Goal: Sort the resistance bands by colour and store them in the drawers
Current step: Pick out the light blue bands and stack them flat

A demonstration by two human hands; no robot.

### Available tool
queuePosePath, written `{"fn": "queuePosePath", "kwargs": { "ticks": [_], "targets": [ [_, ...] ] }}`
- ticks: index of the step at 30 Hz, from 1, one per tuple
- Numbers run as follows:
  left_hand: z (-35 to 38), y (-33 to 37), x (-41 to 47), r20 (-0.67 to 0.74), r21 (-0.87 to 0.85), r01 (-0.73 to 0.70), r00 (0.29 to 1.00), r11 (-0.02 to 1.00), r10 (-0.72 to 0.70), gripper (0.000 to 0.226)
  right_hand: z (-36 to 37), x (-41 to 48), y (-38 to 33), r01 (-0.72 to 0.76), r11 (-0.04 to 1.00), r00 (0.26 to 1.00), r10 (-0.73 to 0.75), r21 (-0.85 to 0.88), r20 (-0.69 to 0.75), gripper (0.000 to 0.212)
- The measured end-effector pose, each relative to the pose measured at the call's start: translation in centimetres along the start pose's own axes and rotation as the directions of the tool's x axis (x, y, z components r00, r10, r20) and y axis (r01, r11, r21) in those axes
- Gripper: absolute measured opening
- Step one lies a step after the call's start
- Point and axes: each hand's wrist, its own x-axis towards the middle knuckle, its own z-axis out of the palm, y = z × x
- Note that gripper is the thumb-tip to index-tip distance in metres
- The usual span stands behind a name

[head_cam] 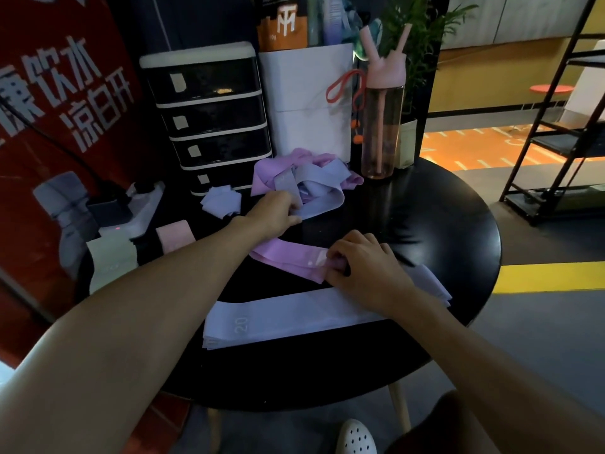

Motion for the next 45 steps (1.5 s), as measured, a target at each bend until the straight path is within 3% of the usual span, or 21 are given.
{"fn": "queuePosePath", "kwargs": {
  "ticks": [5,9,15,22,28,31,34,38,41,43,45],
  "targets": [
    [-0.4,1.0,-0.6,-0.004,0.055,-0.010,1.000,0.998,0.010,0.019,-0.2,-0.1,-0.2,-0.002,1.000,1.000,0.002,-0.012,0.018,0.033],
    [-1.3,1.9,-1.7,-0.114,0.071,-0.022,0.993,0.997,0.030,0.025,-0.2,-0.1,-0.3,0.003,1.000,1.000,-0.002,-0.023,0.005,0.033],
    [-3.9,3.2,-3.8,-0.290,-0.040,-0.132,0.950,0.990,0.115,0.010,-0.3,0.0,-0.2,-0.015,0.999,1.000,0.015,0.034,-0.003,0.031],
    [-7.2,4.1,-5.3,-0.355,-0.124,-0.232,0.918,0.965,0.175,0.022,-0.6,-0.2,-0.2,-0.026,0.992,0.998,0.033,0.123,-0.051,0.025],
    [-10.5,5.8,-7.2,-0.399,-0.095,-0.350,0.871,0.932,0.287,0.020,-1.9,-0.7,-1.0,-0.069,0.998,0.959,0.070,0.014,-0.276,0.023],
    [-11.9,6.7,-7.9,-0.405,-0.093,-0.405,0.850,0.909,0.337,0.022,-3.8,0.3,-1.6,-0.074,0.977,0.963,0.122,0.201,-0.239,0.025],
    [-13.0,7.5,-8.3,-0.366,-0.089,-0.443,0.848,0.892,0.384,0.021,-6.5,1.3,-3.3,0.043,0.874,0.972,0.075,0.484,-0.221,0.030],
    [-13.9,8.6,-9.1,-0.340,-0.094,-0.465,0.846,0.880,0.411,0.022,-9.4,2.6,-5.8,0.113,0.764,0.982,0.013,0.635,-0.190,0.041],
    [-14.4,9.1,-9.7,-0.350,-0.140,-0.433,0.863,0.890,0.365,0.029,-10.4,3.2,-7.2,0.116,0.751,0.984,0.000,0.650,-0.177,0.013],
    [-14.6,9.1,-10.1,-0.373,-0.221,-0.391,0.880,0.894,0.293,0.038,-10.7,3.3,-7.7,0.122,0.716,0.977,0.034,0.687,-0.209,0.017],
    [-14.5,9.1,-10.5,-0.373,-0.414,-0.305,0.916,0.857,0.146,0.053,-10.9,3.4,-8.1,0.129,0.657,0.966,0.084,0.743,-0.243,0.021]
  ]
}}
